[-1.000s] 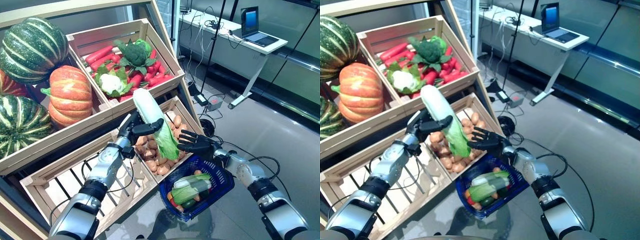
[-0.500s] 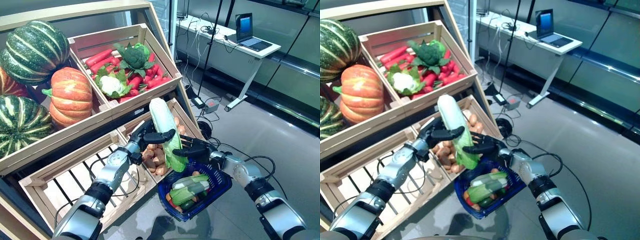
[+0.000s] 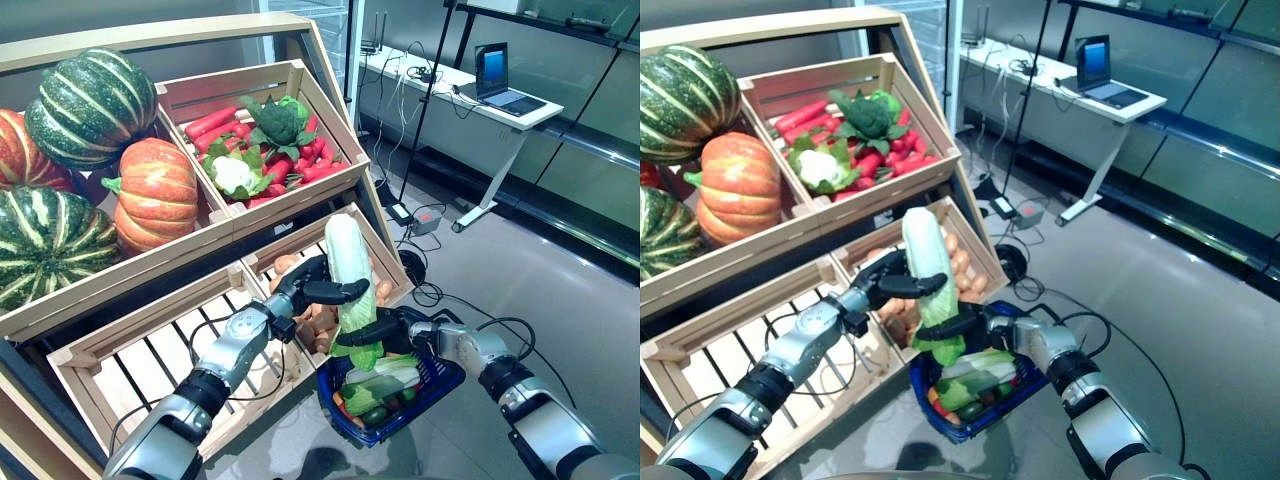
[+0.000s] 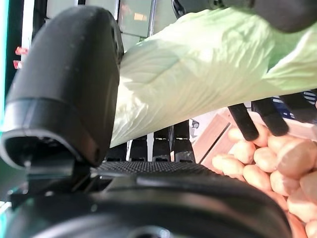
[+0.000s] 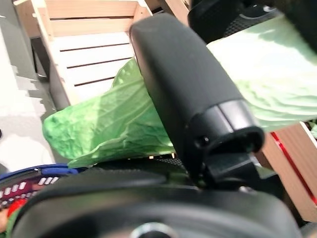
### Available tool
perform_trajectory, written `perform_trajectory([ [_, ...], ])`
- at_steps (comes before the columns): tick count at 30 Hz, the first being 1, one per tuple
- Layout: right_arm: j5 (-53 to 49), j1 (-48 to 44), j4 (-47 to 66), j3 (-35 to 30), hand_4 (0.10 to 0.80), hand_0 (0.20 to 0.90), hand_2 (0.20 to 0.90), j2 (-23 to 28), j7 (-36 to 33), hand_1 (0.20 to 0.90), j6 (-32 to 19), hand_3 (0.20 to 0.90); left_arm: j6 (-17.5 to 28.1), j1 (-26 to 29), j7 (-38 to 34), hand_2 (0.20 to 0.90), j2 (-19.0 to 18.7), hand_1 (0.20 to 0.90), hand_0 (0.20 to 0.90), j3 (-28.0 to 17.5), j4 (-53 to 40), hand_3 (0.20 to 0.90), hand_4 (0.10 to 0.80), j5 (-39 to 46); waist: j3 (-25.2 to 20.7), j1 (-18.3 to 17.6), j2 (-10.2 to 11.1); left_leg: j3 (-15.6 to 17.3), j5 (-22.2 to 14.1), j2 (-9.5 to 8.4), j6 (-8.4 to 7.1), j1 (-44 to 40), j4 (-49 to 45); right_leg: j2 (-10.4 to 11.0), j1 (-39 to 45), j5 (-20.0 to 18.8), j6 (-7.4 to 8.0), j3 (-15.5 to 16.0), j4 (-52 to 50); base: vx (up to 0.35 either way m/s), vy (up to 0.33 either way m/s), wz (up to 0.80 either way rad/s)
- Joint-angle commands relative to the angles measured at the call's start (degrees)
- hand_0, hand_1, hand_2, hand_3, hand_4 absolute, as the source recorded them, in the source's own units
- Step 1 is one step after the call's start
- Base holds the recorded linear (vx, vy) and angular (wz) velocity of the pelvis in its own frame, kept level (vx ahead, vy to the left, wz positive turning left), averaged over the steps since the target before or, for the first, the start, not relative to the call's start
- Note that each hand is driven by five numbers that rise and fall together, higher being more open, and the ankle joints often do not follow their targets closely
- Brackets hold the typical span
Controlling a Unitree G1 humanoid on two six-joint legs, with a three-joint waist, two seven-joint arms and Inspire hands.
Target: Put vegetables into the basket
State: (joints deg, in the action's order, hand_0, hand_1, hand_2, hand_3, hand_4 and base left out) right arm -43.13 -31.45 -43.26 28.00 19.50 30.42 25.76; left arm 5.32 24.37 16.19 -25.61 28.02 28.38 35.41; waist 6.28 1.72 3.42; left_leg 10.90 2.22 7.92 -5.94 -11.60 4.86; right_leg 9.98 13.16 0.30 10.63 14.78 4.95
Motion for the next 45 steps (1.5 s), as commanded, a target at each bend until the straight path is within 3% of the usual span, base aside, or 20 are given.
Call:
perform_trajectory([
  [1, -4.96, -6.90, -2.71, 2.69, 0.800, 0.900, 0.900, -6.42, 7.49, 0.900, -0.67, 0.900, 5.66, 8.87, 4.21, 0.300, 6.65, 0.300, 0.300, 0.03, -6.45, 0.300, 0.400, 6.16, -5.29, 1.20, -1.65, -2.15, -1.23, 0.09, 0.23, 2.07, 0.14, 0.83, -1.58, -3.27, -3.43, 0.58, 0.05, 0.000, 0.000, 0.00],
  [7, -8.00, -7.27, -2.45, 2.74, 0.800, 0.900, 0.900, -8.14, 6.33, 0.900, -2.21, 0.900, 4.68, 8.33, 5.75, 0.300, 8.77, 0.300, 0.300, 1.64, -7.66, 0.300, 0.400, 8.31, -5.45, 1.10, -1.69, -2.09, -1.24, 0.08, 0.26, 2.07, 0.14, 0.75, -1.69, -3.32, -3.43, 0.22, 0.05, 0.000, 0.000, 0.00],
  [8, -8.76, -7.31, -2.21, 2.53, 0.615, 0.622, 0.622, -8.40, 5.70, 0.622, -2.75, 0.622, 4.42, 8.23, 5.72, 0.300, 8.96, 0.300, 0.300, 1.83, -8.01, 0.300, 0.400, 8.47, -5.45, 1.05, -1.68, -2.03, -1.24, 0.08, 0.30, 2.05, 0.14, 0.75, -1.72, -3.35, -3.43, 0.16, 0.05, 0.000, 0.000, 0.00],
  [9, -8.93, -7.31, -2.16, 2.50, 0.549, 0.524, 0.524, -8.44, 5.44, 0.524, -3.05, 0.524, 4.32, 8.21, 5.72, 0.300, 8.99, 0.300, 0.300, 1.86, -8.07, 0.300, 0.400, 8.51, -5.45, 1.05, -1.67, -2.01, -1.24, 0.08, 0.30, 2.05, 0.14, 0.74, -1.73, -3.36, -3.44, 0.14, 0.05, 0.000, 0.000, 0.00],
  [10, -10.59, -7.54, -1.77, 2.05, 0.400, 0.300, 0.300, -8.51, 4.25, 0.300, -3.44, 0.300, 4.31, 7.93, 5.85, 0.300, 9.26, 0.300, 0.300, 2.27, -8.14, 0.300, 0.400, 8.44, -5.36, 0.97, -1.69, -1.97, -1.25, 0.10, 0.32, 2.07, 0.14, 0.76, -1.82, -3.43, -3.39, 0.12, 0.05, 0.000, 0.000, 0.00],
  [20, -12.58, -6.14, -1.49, -0.40, 0.400, 0.300, 0.300, -6.90, 1.69, 0.300, -5.42, 0.300, 2.28, 6.17, 6.68, 0.300, 7.05, 0.300, 0.300, 2.12, -8.10, 0.300, 0.400, 6.71, -5.15, 0.84, -1.78, -1.64, -1.29, 0.12, 0.44, 1.95, 0.14, 0.87, -1.99, -3.64, -3.20, -0.08, 0.05, 0.000, 0.000, 0.00],
  [21, -12.87, -5.98, -1.40, -0.65, 0.400, 0.300, 0.300, -6.58, 1.54, 0.300, -5.60, 0.300, 1.94, 6.09, 6.49, 0.441, 6.67, 0.441, 0.441, 1.99, -8.18, 0.441, 0.494, 6.73, -5.14, 0.85, -1.81, -1.68, -1.27, 0.11, 0.46, 1.95, 0.14, 0.84, -2.00, -3.66, -3.20, -0.10, 0.05, 0.000, 0.000, 0.00],
  [22, -13.30, -5.78, -1.19, -0.84, 0.400, 0.300, 0.300, -6.39, 1.07, 0.300, -5.68, 0.300, 1.69, 6.01, 6.54, 0.486, 6.43, 0.486, 0.486, 1.84, -8.22, 0.486, 0.524, 6.75, -5.13, 0.84, -1.82, -1.68, -1.27, 0.10, 0.46, 1.93, 0.14, 0.83, -1.99, -3.68, -3.19, -0.11, 0.05, 0.000, 0.000, 0.00],
  [27, -14.25, -3.44, -0.42, -2.30, 0.400, 0.300, 0.300, -4.93, -0.51, 0.300, -5.81, 0.300, 1.47, 4.75, 6.44, 0.554, 4.65, 0.554, 0.554, 0.60, -8.64, 0.554, 0.569, 5.56, -5.12, 0.62, -1.88, -1.36, -1.31, 0.18, 0.53, 1.75, 0.14, 0.83, -1.98, -3.72, -3.13, -0.26, 0.05, 0.000, 0.000, 0.00],
  [28, -14.13, -2.49, -0.17, -2.84, 0.400, 0.300, 0.300, -4.55, -0.71, 0.300, -5.97, 0.300, 1.22, 4.39, 6.15, 0.900, 4.02, 0.900, 0.900, 0.08, -8.88, 0.900, 0.800, 5.03, -5.05, 0.51, -1.92, -1.29, -1.27, 0.20, 0.58, 1.77, 0.14, 0.79, -2.10, -3.79, -3.14, -0.40, 0.05, 0.000, 0.000, 0.00],
  [37, -14.36, 2.25, 0.06, -5.48, 0.400, 0.300, 0.300, -1.17, -1.69, 0.300, -6.66, 0.300, 1.21, 2.38, 4.49, 0.900, 0.12, 0.900, 0.900, -3.94, -9.08, 0.900, 0.800, 3.67, -4.54, 0.26, -2.10, -0.76, -1.15, 0.39, 0.48, 1.66, 0.14, 0.79, -2.34, -4.00, -3.03, -0.46, 0.05, 0.000, 0.000, 0.00],
  [45, -17.79, 9.61, -4.88, -13.19, 0.400, 0.300, 0.300, 1.13, -2.97, 0.300, -8.25, 0.300, 4.39, -2.27, 1.77, 0.900, -3.97, 0.900, 0.900, -13.19, -6.14, 0.900, 0.800, 4.32, -4.20, 0.15, -2.51, -0.39, -1.27, 0.44, 0.45, 1.53, 0.14, 0.77, -2.39, -3.78, -3.00, -0.28, 0.05, 0.000, 0.000, 0.00],
])
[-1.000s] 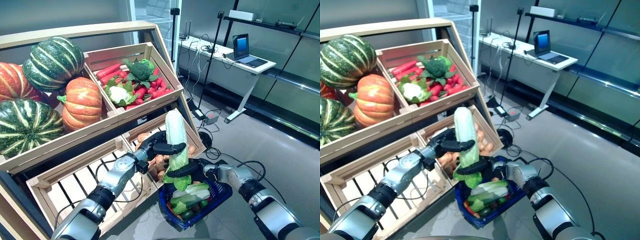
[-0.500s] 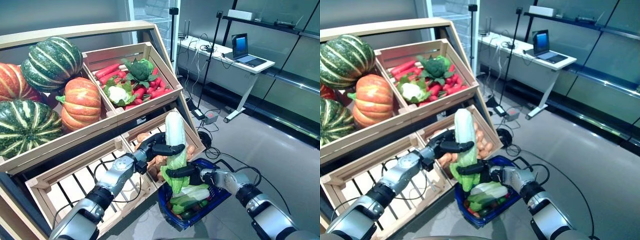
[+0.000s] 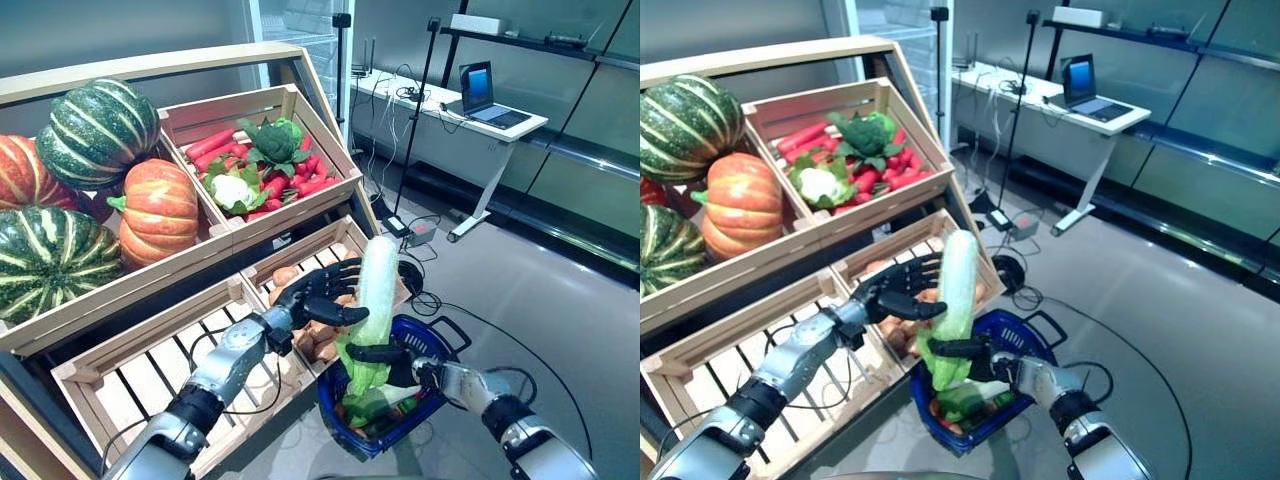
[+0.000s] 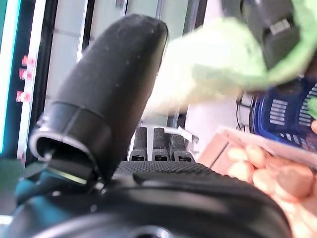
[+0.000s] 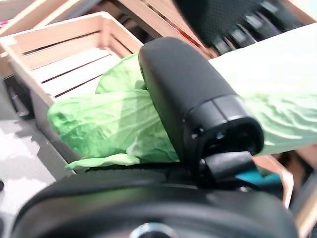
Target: Put vegetables into the basket
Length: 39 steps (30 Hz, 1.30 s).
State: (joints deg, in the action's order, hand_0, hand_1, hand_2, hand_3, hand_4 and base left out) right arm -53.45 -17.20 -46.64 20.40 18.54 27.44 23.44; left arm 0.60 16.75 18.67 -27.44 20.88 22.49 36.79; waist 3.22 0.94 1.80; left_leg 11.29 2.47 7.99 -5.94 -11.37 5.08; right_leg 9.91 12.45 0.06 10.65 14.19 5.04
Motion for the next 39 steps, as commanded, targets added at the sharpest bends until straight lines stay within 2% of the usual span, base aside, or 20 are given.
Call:
perform_trajectory([
  [1, -7.71, -3.65, -2.65, -7.22, 0.400, 0.300, 0.300, 2.32, -0.44, 0.300, -6.14, 0.300, 9.36, 4.76, -1.28, 0.900, -2.66, 0.900, 0.900, -7.46, 0.11, 0.900, 0.800, 2.73, -1.07, 0.91, -1.00, -0.75, -1.54, 0.38, 0.45, 1.28, -0.08, 0.83, -1.68, -3.48, -3.06, 0.35, -0.04, 0.000, 0.000, 0.00],
  [5, -7.70, -2.18, -8.18, -11.43, 0.400, 0.300, 0.300, 3.24, -1.22, 0.300, -8.12, 0.300, 10.56, 4.52, -3.73, 0.900, -3.49, 0.900, 0.900, -10.38, 2.27, 0.900, 0.800, 2.93, -0.51, 0.83, -1.45, -0.91, -1.65, 0.35, 0.32, 1.29, -0.08, 0.72, -1.70, -3.28, -3.14, 0.36, -0.04, 0.000, 0.000, 0.00],
  [14, -10.19, -1.79, -15.43, -16.83, 0.400, 0.300, 0.300, 3.42, -7.17, 0.300, -11.74, 0.300, 11.18, 4.35, -6.05, 0.900, -2.21, 0.900, 0.900, -11.76, 3.95, 0.900, 0.800, 0.84, 0.18, 1.09, -1.77, -1.05, -2.04, 0.12, 0.55, 0.24, -0.08, 0.59, -0.62, -2.78, -3.44, 0.28, -0.04, 0.029, -0.009, 0.00],
  [16, -10.15, -2.11, -16.44, -17.48, 0.400, 0.300, 0.300, 2.92, -8.79, 0.300, -13.12, 0.300, 11.25, 3.73, -6.90, 0.900, -1.55, 0.900, 0.900, -11.54, 3.57, 0.900, 0.800, -0.07, 1.51, 1.24, -2.01, -0.57, -1.60, 0.20, 0.47, -0.23, -0.80, 0.61, -0.99, -1.89, -3.89, 0.26, -2.31, -0.011, -0.018, 0.00],
  [19, -12.22, -5.11, -16.46, -16.82, 0.400, 0.300, 0.300, 2.97, -10.26, 0.300, -14.10, 0.300, 12.22, 5.25, -7.51, 0.900, -1.23, 0.900, 0.900, -10.52, 3.50, 0.900, 0.800, 1.13, 5.17, 1.71, -2.35, -1.99, -2.77, 0.30, 0.04, 4.59, -7.60, 1.37, -5.25, 0.32, -4.72, -0.13, -9.16, -0.237, -0.040, -0.05],
  [22, -15.66, -13.23, -17.10, -15.01, 0.400, 0.300, 0.300, 3.46, -12.63, 0.300, -15.39, 0.300, 14.96, 10.57, -9.78, 0.900, -1.27, 0.900, 0.900, -8.63, 5.67, 0.900, 0.800, 2.82, 12.00, 1.46, -2.50, -3.18, -5.96, 1.12, -0.55, 13.88, -19.32, 3.30, -13.86, 2.81, -5.48, -1.03, -18.74, -0.449, -0.028, -0.09],
  [25, -14.99, -16.83, -17.63, -14.51, 0.400, 0.300, 0.300, 4.20, -13.41, 0.300, -14.89, 0.300, 16.00, 12.99, -10.93, 0.900, -0.55, 0.900, 0.900, -7.22, 5.76, 0.900, 0.800, 3.78, 15.81, 1.22, -2.38, -3.85, -8.70, 1.71, -0.57, 20.31, -27.22, 4.97, -19.54, 4.35, -5.90, -1.67, -25.25, -0.292, 0.019, -0.01],
  [28, -14.44, -19.68, -20.01, -14.56, 0.400, 0.300, 0.300, 6.01, -12.18, 0.300, -15.56, 0.300, 17.83, 14.78, -11.64, 0.900, 0.29, 0.900, 0.900, -6.18, 5.37, 0.900, 0.800, 5.26, 19.09, 1.57, -2.93, -4.21, -11.61, 1.72, 0.45, 26.10, -34.03, 6.79, -25.97, 6.79, -5.98, -1.95, -33.74, -0.258, 0.065, 0.03],
  [31, -15.44, -22.46, -22.22, -15.94, 0.400, 0.300, 0.300, 8.19, -11.20, 0.300, -15.69, 0.300, 18.54, 16.25, -11.78, 0.900, 0.67, 0.900, 0.900, -5.69, 4.47, 0.900, 0.800, 7.44, 21.47, 1.92, -3.44, -4.70, -14.96, 1.43, 1.47, 32.04, -41.62, 8.63, -32.44, 9.27, -6.18, -2.28, -42.57, -0.199, 0.036, 0.00],
  [34, -15.59, -25.33, -23.12, -16.90, 0.400, 0.300, 0.300, 10.05, -11.88, 0.300, -14.73, 0.300, 19.46, 17.03, -11.51, 0.900, 0.83, 0.900, 0.900, -4.92, 4.30, 0.900, 0.800, 7.53, 23.02, 1.94, -3.91, -5.39, -18.10, 1.69, 1.72, 37.61, -48.76, 10.39, -38.66, 11.88, -6.34, -3.27, -50.21, -0.129, 0.028, 0.28],
  [35, -15.43, -26.01, -23.25, -16.92, 0.400, 0.300, 0.300, 10.57, -12.01, 0.300, -14.48, 0.300, 20.08, 17.14, -10.92, 0.900, 0.76, 0.900, 0.900, -4.69, 4.32, 0.900, 0.800, 7.92, 23.17, 1.94, -4.05, -5.52, -18.81, 1.75, 1.77, 38.83, -50.25, 10.69, -40.06, 12.49, -6.41, -3.60, -51.69, -0.064, 0.014, 0.20],
  [36, -15.75, -27.14, -23.35, -16.87, 0.400, 0.300, 0.300, 12.07, -11.57, 0.300, -14.40, 0.300, 21.09, 17.22, -9.37, 0.900, 0.35, 0.900, 0.900, -4.14, 3.35, 0.900, 0.800, 9.46, 24.02, 1.98, -4.58, -6.25, -22.04, 1.95, 1.50, 41.02, -54.76, 11.24, -42.72, 15.06, -6.13, -4.69, -55.92, -0.036, 0.000, 0.13],
  [39, -17.25, -28.01, -23.26, -16.68, 0.400, 0.300, 0.300, 13.20, -11.62, 0.300, -15.26, 0.300, 21.76, 16.76, -7.73, 0.900, 0.04, 0.900, 0.900, -3.97, 1.86, 0.900, 0.800, 12.56, 24.36, 2.12, -5.15, -6.89, -23.88, 1.86, 1.77, 44.10, -58.73, 11.68, -46.39, 16.44, -6.39, -5.89, -59.72, -0.049, -0.017, 0.11],
])
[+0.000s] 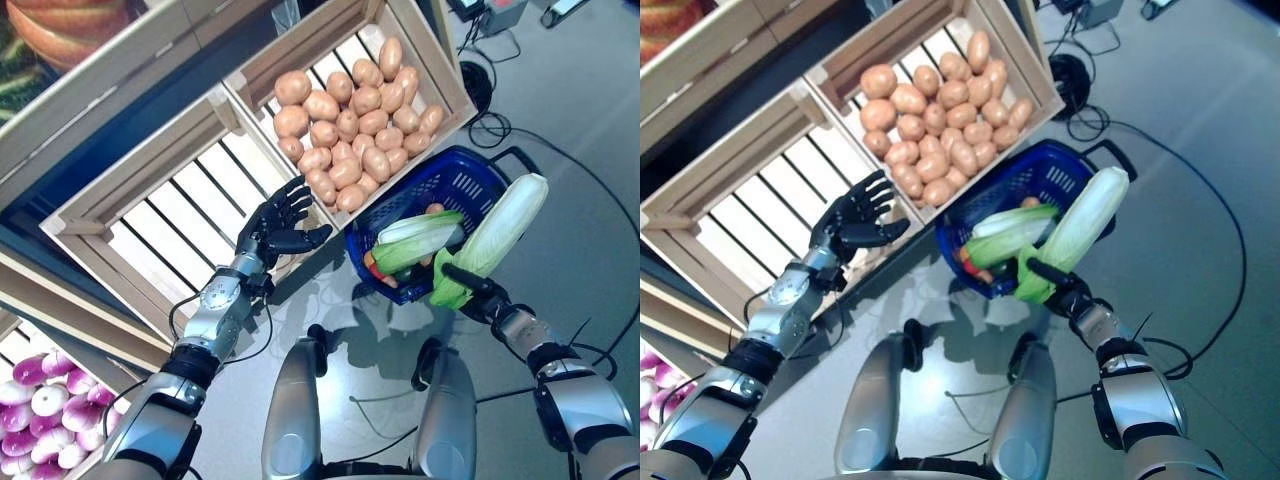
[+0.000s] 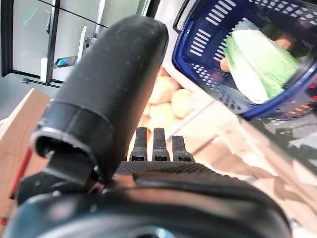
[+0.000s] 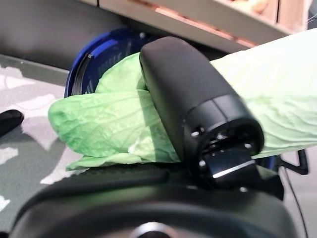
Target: Put vegetables into the basket
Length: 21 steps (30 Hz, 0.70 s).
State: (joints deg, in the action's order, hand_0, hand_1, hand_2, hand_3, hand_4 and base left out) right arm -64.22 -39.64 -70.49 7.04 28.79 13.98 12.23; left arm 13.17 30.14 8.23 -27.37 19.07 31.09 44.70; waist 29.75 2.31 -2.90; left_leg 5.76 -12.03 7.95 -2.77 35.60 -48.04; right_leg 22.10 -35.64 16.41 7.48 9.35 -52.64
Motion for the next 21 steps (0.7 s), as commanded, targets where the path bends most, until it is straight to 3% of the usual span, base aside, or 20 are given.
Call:
perform_trajectory([
  [1, -6.47, -5.73, 0.75, -3.39, 0.400, 0.300, 0.300, 3.13, 1.51, 0.300, -4.51, 0.300, 9.67, 2.86, 3.04, 0.900, -0.04, 0.900, 0.900, -2.24, -7.46, 0.900, 0.800, 5.30, -2.08, 0.84, -0.66, -1.63, -10.07, 1.75, -1.38, -1.87, -7.08, -0.30, 0.50, 0.65, -3.31, -1.39, -3.48, -0.054, -0.016, 0.13],
  [8, -2.31, -7.83, 0.67, -2.11, 0.400, 0.300, 0.300, 4.63, 1.56, 0.300, -4.28, 0.300, 10.22, 2.07, 3.79, 0.900, -0.19, 0.900, 0.900, -2.08, -10.13, 0.900, 0.800, 6.46, -2.27, 1.16, -1.01, -2.71, -12.86, 1.66, -1.44, 1.40, -13.27, -0.07, -3.35, 3.24, -3.77, -2.34, -8.97, -0.012, -0.005, 0.11],
  [13, 1.71, -8.25, 1.78, 0.74, 0.400, 0.300, 0.300, 5.17, 5.35, 0.300, -2.28, 0.300, 10.10, 1.87, 3.86, 0.900, -0.40, 0.900, 0.900, -1.14, -10.74, 0.900, 0.800, 7.11, -2.89, 1.24, -0.56, -3.30, -13.41, 2.24, -1.52, 1.74, -14.67, -0.52, -4.02, 3.99, -4.04, -2.70, -10.28, 0.001, -0.001, -0.03],
  [14, 2.59, -8.41, 1.97, 1.22, 0.800, 0.900, 0.900, 5.10, 5.70, 0.900, -1.84, 0.900, 10.11, 1.88, 3.94, 0.900, -0.32, 0.900, 0.900, -1.02, -10.51, 0.900, 0.800, 7.29, -2.99, 1.21, -0.44, -3.29, -13.40, 2.36, -1.59, 1.55, -14.68, -0.68, -3.94, 4.03, -4.06, -2.73, -10.35, 0.007, -0.002, -0.05],
  [21, 3.00, -7.80, 3.15, 2.89, 0.800, 0.900, 0.900, 4.07, 6.20, 0.900, -1.84, 0.900, 9.30, 0.80, 4.49, 0.900, -0.59, 0.900, 0.900, -1.13, -10.23, 0.900, 0.800, 8.08, -4.20, 1.41, 0.21, -3.13, -12.11, 2.86, -1.70, -1.38, -11.67, -1.39, -1.36, 3.03, -3.86, -2.30, -7.96, 0.011, 0.001, 0.00],
])
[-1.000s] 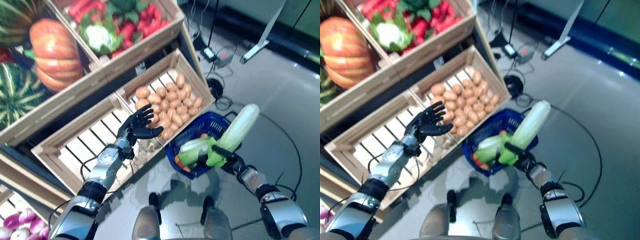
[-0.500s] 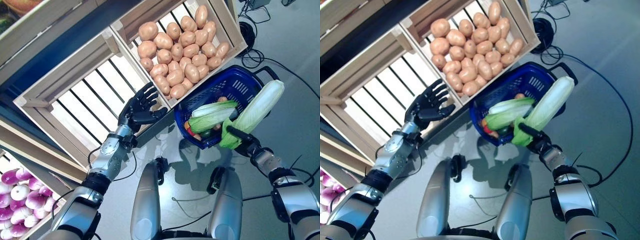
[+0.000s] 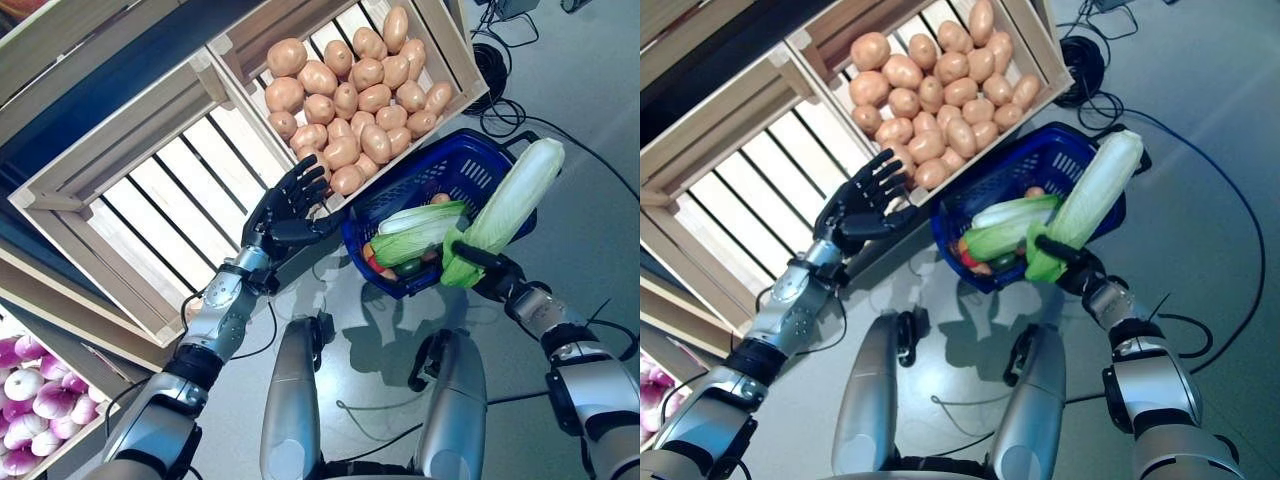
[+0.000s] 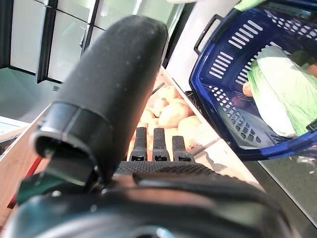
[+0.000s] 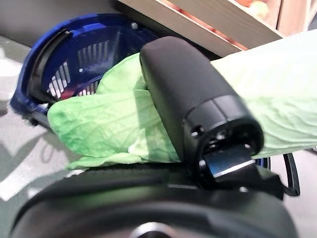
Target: Put vegetables into the basket
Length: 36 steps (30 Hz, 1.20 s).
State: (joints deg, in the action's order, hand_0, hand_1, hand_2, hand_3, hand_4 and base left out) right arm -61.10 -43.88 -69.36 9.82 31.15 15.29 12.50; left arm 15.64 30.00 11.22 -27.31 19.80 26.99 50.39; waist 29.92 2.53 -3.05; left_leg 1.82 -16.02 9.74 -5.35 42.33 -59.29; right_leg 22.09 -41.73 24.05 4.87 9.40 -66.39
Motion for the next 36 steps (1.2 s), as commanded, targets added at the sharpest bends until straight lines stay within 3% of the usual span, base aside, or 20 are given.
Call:
perform_trajectory([
  [1, -0.25, -3.40, 2.26, 0.16, 0.800, 0.900, 0.900, 1.56, 4.87, 0.900, -2.10, 0.900, 6.75, 0.76, 1.44, 0.900, -0.72, 0.900, 0.900, -1.96, -6.16, 0.900, 0.800, 2.43, -4.49, 1.20, 0.42, 0.86, -7.95, 1.14, 0.89, -8.50, 0.02, -1.46, 5.07, -4.74, -1.22, -2.31, 6.14, 0.048, 0.009, -0.01],
  [4, -0.23, -2.67, 3.21, 0.06, 0.800, 0.900, 0.900, 1.07, 5.22, 0.900, -1.30, 0.900, 6.65, -0.22, 2.06, 0.900, -0.85, 0.900, 0.900, -2.63, -5.88, 0.900, 0.800, 3.21, -5.16, 1.26, 0.76, 1.35, -6.81, 1.35, 0.88, -11.08, 3.30, -1.75, 7.36, -5.64, -0.95, -1.92, 8.45, 0.046, 0.016, -0.02],
  [5, 0.26, -2.19, 3.30, -0.16, 0.800, 0.900, 0.900, 1.10, 5.32, 0.900, -1.44, 0.900, 6.47, -0.62, 2.44, 0.900, -0.84, 0.900, 0.900, -3.10, -5.90, 0.900, 0.800, 3.07, -5.51, 1.29, 0.93, 1.79, -4.46, 1.20, 1.19, -11.69, 5.87, -1.81, 8.12, -7.68, -1.36, -1.44, 10.74, -0.022, 0.017, -0.04],
  [21, 1.65, 1.83, 4.15, -1.26, 0.800, 0.900, 0.900, -1.34, 4.73, 0.900, -1.19, 0.900, 5.45, -2.11, 2.96, 0.900, -1.36, 0.900, 0.900, -3.76, -5.63, 0.900, 0.800, 1.95, -9.05, 2.24, 2.26, 3.01, 2.58, 0.41, 0.80, -21.33, 21.59, -2.91, 18.65, -12.77, -0.22, 1.49, 24.06, 0.053, -0.003, -0.02],
  [25, 2.91, 5.19, 4.64, -1.71, 0.800, 0.900, 0.900, -3.62, 4.88, 0.900, -0.91, 0.900, 4.53, -3.74, 2.73, 0.900, -0.42, 0.900, 0.900, -4.14, -6.29, 0.900, 0.800, 0.58, -11.19, 2.63, 3.04, 3.07, 6.99, -0.31, 0.68, -27.29, 30.91, -4.32, 25.68, -16.06, 0.12, 3.44, 34.17, 0.143, -0.031, 0.00],
  [30, 5.05, 6.70, 3.97, -1.81, 0.800, 0.900, 0.900, -4.69, 4.11, 0.900, -0.30, 0.900, 3.12, -4.54, 2.17, 0.900, 0.28, 0.900, 0.900, -4.64, -7.22, 0.900, 0.800, -0.71, -13.50, 2.86, 3.47, 4.12, 10.00, -1.30, 0.29, -31.12, 37.15, -6.39, 31.05, -18.62, 0.25, 4.91, 42.53, 0.108, -0.031, 0.01],
  [36, 11.89, 4.86, 0.71, 0.45, 0.800, 0.900, 0.900, -4.18, 3.25, 0.900, 4.87, 0.900, 1.74, -2.50, 0.95, 0.900, 0.48, 0.900, 0.900, -4.28, -7.29, 0.900, 0.800, -1.66, -13.19, 3.28, 3.45, 4.22, 9.50, -1.15, -0.03, -30.73, 35.66, -6.21, 31.54, -18.41, 0.23, 5.05, 41.88, 0.013, -0.011, 0.02],
])
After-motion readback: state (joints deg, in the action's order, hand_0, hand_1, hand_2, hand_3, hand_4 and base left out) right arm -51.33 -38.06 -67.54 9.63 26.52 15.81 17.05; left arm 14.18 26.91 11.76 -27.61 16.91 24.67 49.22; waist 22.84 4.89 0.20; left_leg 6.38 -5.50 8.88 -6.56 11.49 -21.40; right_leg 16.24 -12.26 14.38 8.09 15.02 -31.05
